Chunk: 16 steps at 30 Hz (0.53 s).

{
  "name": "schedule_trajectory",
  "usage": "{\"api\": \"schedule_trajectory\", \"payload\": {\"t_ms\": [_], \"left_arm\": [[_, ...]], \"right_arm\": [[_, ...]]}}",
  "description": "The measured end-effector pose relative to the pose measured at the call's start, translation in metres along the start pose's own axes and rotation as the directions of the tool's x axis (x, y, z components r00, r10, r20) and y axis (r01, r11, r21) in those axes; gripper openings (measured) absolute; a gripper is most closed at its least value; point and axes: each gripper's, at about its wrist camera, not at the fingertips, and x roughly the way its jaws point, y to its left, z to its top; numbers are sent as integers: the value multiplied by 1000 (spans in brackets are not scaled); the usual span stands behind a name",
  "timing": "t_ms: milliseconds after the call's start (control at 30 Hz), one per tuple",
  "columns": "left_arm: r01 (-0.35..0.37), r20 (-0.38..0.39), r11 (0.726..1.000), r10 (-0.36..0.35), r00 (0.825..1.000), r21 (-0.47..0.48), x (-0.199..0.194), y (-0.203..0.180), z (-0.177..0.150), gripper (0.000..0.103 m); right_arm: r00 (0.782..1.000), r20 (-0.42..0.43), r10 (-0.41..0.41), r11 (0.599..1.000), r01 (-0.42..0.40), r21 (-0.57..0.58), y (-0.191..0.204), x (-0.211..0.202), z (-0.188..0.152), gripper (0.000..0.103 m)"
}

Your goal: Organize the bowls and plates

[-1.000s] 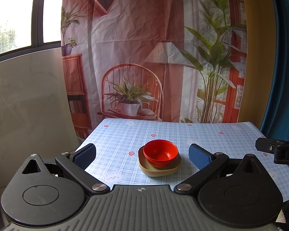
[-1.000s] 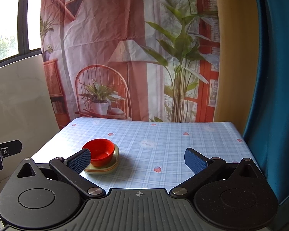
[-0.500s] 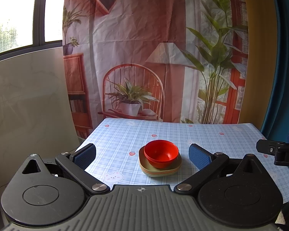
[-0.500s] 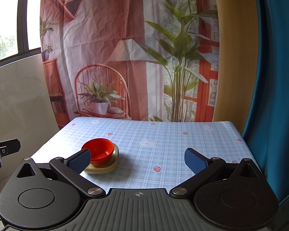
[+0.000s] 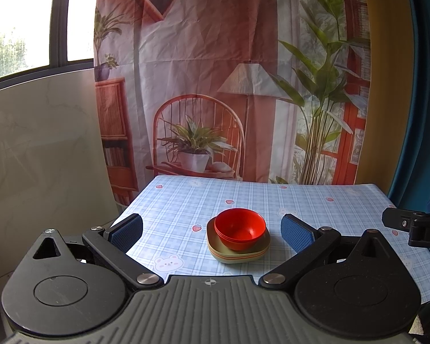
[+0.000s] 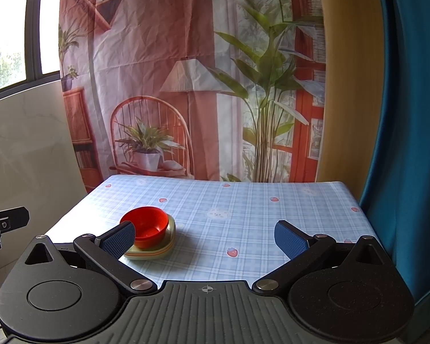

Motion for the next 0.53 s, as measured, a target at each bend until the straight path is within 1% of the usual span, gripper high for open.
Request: {"api": "schedule_trajectory", "payload": {"t_ms": [533], "left_arm": [[0,-7,1000,0,1000,-6,1,1,0,103]], "right_arm": [[1000,-1,0,1000,0,0,0,0,0,103]]}}
